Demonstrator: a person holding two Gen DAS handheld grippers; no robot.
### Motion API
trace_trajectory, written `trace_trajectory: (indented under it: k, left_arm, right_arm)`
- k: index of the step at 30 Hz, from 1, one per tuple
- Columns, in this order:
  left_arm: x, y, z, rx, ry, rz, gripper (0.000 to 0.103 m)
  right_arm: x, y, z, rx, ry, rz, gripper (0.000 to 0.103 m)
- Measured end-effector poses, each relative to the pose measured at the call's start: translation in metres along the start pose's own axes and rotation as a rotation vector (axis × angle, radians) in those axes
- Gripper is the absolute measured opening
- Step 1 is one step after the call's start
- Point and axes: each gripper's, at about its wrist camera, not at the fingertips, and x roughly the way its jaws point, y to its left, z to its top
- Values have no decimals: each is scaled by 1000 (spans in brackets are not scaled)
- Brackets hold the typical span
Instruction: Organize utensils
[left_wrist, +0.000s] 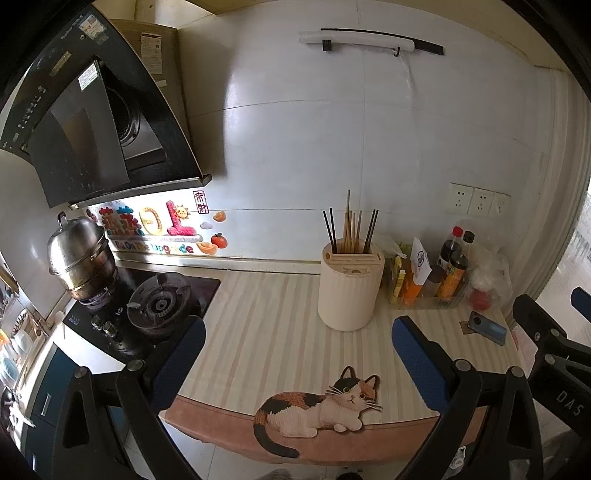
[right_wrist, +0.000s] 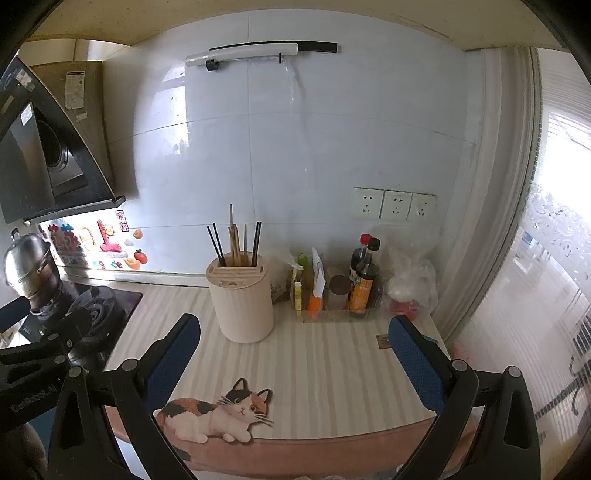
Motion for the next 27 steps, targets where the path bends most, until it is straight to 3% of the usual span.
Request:
trace_trajectory:
  k: [27]
  left_arm:
    - [3, 0, -1, 7, 6, -10, 103]
  right_arm:
    - [4, -3, 0, -1, 4, -8, 103]
